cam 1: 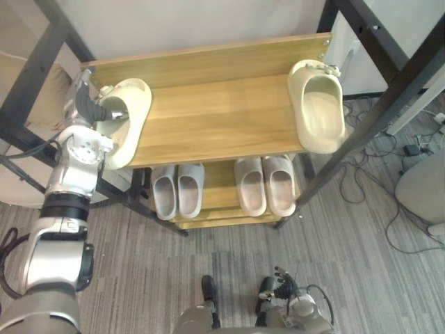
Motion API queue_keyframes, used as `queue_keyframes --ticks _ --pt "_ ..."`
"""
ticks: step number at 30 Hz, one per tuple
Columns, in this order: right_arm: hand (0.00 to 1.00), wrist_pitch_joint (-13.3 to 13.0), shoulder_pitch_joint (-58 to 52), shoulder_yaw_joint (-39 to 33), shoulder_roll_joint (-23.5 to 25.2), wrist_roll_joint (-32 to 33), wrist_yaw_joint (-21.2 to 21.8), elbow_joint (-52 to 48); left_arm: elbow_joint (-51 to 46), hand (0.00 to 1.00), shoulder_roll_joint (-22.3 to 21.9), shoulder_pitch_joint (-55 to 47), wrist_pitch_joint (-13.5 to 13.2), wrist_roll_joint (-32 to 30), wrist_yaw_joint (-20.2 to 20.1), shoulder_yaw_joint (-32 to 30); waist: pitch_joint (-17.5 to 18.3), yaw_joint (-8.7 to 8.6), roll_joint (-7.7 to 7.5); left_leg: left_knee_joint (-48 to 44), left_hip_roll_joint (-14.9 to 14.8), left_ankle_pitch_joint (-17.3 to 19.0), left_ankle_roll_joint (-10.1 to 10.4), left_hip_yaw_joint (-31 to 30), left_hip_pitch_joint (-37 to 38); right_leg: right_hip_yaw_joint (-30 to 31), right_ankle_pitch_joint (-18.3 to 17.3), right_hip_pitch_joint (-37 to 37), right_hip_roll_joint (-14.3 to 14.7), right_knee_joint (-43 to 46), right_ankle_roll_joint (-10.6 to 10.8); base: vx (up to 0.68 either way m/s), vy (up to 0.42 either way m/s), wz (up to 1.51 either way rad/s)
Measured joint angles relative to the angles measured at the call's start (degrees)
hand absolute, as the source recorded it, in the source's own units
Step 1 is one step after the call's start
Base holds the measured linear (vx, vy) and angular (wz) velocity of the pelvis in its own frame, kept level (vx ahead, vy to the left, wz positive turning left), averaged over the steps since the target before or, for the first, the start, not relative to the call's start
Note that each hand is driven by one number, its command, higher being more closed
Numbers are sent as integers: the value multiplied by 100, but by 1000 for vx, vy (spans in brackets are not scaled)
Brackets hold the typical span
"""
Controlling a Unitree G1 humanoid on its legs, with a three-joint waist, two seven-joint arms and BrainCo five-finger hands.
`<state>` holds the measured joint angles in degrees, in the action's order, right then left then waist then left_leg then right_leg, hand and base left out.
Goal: Organize the slippers on the shoe rack
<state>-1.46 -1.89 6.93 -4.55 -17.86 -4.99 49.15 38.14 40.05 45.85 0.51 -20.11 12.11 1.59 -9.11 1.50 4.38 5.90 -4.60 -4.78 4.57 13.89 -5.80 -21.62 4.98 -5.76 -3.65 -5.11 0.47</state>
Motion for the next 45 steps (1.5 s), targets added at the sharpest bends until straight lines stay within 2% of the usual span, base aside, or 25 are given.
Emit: queue_keyframes --ticks 14,21,32,35,38,43,45 --pt "0 -2 39 3 12 0 -17 61 319 100 14 299 -3 25 20 20 -41 -49 -64 1 7 -1 -4 108 3 96 49 -61 -16 0 -13 -50 14 -4" --pt "0 -1 92 8 14 -1 -12 97 307 100 -21 315 -10 294 24 97 -41 -96 -63 0 25 -2 -4 97 55 41 52 3 -25 0 -12 -27 10 1" --pt "0 42 173 13 4 10 -12 123 -530 100 -777 283 -41 684 131 505 -53 -117 -40 4 92 -40 -58 -67 155 -142 45 188 -117 -13 0 -56 30 8" --pt "0 45 185 32 -40 39 -17 133 -556 100 -1045 302 -59 686 170 618 -53 -191 30 3 119 -54 -78 -130 113 -158 71 182 -157 -4 32 -38 36 10" --pt "0 47 176 33 -58 41 -31 145 -600 100 -1105 367 -74 688 175 733 -56 -243 93 1 135 -65 -92 -170 86 -177 90 175 -185 -3 54 -37 35 9" --pt "0 49 210 32 -161 46 -65 152 -491 100 -1472 658 -80 800 256 878 -72 -298 126 1 183 -61 -106 -87 59 -53 136 96 -235 -14 90 -59 43 -8" --pt "0 50 284 5 -238 96 -79 153 -348 100 -1489 869 -80 799 256 913 -92 -408 192 2 218 -65 -148 69 -60 104 234 -114 -269 -15 99 -79 61 -32"
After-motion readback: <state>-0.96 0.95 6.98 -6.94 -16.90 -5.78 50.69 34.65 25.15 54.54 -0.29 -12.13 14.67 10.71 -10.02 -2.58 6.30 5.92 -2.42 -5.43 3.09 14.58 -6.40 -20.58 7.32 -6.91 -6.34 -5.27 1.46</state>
